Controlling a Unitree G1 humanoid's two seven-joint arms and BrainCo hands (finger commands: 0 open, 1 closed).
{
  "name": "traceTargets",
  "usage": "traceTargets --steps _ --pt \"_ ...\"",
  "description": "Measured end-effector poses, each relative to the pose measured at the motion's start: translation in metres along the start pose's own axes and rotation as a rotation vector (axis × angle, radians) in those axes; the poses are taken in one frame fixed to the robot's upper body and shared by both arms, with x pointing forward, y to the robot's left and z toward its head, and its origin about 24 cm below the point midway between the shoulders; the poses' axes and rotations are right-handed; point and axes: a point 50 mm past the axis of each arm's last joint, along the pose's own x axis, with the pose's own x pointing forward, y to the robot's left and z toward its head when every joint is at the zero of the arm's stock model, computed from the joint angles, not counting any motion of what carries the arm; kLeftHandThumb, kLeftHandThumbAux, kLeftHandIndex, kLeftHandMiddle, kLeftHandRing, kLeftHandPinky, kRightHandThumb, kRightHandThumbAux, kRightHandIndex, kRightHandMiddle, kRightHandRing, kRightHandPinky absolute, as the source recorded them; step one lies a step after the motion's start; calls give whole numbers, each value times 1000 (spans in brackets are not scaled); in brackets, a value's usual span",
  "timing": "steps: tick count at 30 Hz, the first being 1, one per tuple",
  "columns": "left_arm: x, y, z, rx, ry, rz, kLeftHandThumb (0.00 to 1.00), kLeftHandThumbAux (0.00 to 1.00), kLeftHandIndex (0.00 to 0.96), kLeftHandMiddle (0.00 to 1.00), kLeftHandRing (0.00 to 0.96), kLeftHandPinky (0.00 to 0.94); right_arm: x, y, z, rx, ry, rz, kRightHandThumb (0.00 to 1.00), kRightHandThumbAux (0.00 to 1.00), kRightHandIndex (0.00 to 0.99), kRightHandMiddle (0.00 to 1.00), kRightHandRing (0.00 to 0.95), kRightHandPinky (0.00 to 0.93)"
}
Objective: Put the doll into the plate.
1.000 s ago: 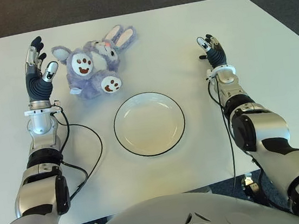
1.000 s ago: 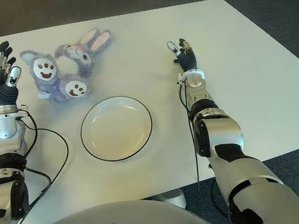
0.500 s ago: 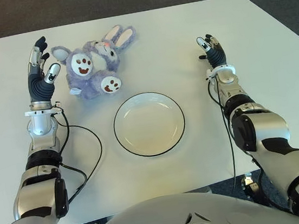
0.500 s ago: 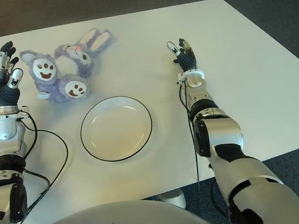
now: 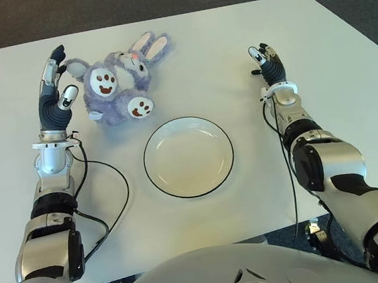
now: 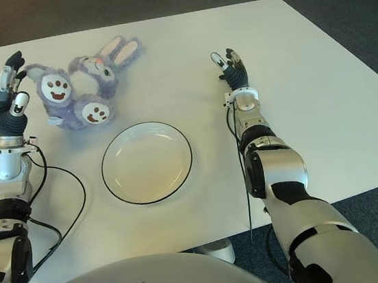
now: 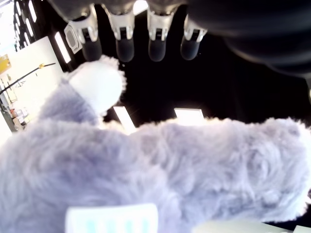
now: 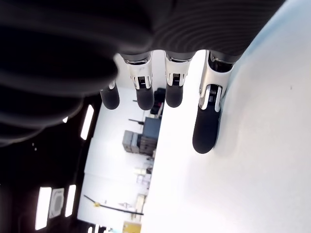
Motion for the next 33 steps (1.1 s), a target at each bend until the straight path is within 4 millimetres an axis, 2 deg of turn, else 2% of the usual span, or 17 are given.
traceTargets --steps 17,33 --pt "-2 -2 5 41 -35 9 0 110 0 0 0 0 0 0 0 2 0 2 0 379 0 0 0 0" --pt "-11 -2 14 69 -70 -9 0 125 0 0 0 0 0 0 0 2 0 2 0 383 0 0 0 0"
